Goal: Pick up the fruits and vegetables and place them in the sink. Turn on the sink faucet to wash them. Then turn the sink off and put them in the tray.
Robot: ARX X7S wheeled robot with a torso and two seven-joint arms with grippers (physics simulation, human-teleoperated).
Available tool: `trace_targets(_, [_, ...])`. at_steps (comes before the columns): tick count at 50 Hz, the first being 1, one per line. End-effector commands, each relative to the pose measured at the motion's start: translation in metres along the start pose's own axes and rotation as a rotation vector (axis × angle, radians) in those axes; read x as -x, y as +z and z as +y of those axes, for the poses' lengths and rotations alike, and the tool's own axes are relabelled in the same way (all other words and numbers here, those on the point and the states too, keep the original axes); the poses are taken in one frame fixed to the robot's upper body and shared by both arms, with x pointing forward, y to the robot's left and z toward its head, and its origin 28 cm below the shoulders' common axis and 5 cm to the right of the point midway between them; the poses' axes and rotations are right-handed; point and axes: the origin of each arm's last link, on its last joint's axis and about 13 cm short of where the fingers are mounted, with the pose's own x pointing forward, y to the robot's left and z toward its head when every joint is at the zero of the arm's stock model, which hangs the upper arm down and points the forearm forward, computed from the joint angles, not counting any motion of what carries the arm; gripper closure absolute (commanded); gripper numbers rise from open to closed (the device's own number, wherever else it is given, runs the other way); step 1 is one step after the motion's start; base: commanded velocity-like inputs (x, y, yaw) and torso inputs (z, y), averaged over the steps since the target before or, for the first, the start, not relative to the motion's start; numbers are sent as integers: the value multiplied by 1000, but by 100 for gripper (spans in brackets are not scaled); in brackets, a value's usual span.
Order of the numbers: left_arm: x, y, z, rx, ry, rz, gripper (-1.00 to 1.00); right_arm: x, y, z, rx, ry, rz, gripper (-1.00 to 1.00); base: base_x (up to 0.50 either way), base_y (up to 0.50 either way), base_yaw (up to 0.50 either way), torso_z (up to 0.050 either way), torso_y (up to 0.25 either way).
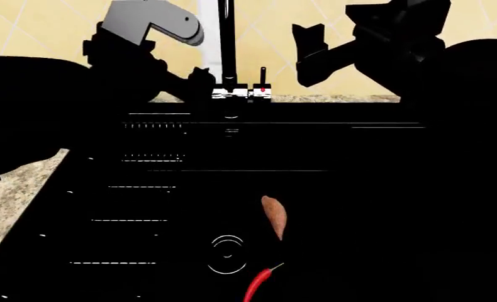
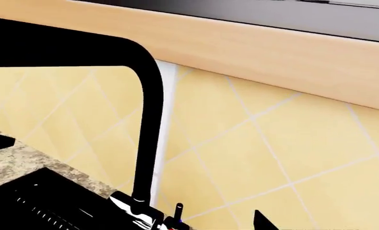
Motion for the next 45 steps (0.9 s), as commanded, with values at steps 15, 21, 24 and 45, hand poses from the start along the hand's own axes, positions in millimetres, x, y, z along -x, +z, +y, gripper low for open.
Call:
trace_targets(15, [-45, -3, 25, 361, 339, -137, -100, -56, -2, 14, -116, -170, -34, -100, 0, 0, 0, 0, 0])
trace_targets(21, [-69, -7, 26, 445, 275, -125, -100, -89, -5, 14, -162, -203, -47, -100, 0, 0, 0, 0, 0])
trace_targets(24, [-81, -9, 25, 452, 271, -110, -100, -103, -5, 17, -165, -207, -46, -100, 0, 0, 0, 0, 0])
trace_targets(45, [-111, -17, 15, 519, 253, -17, -100, -139, -59, 38, -273, -208, 161, -100, 0, 0, 0, 0, 0])
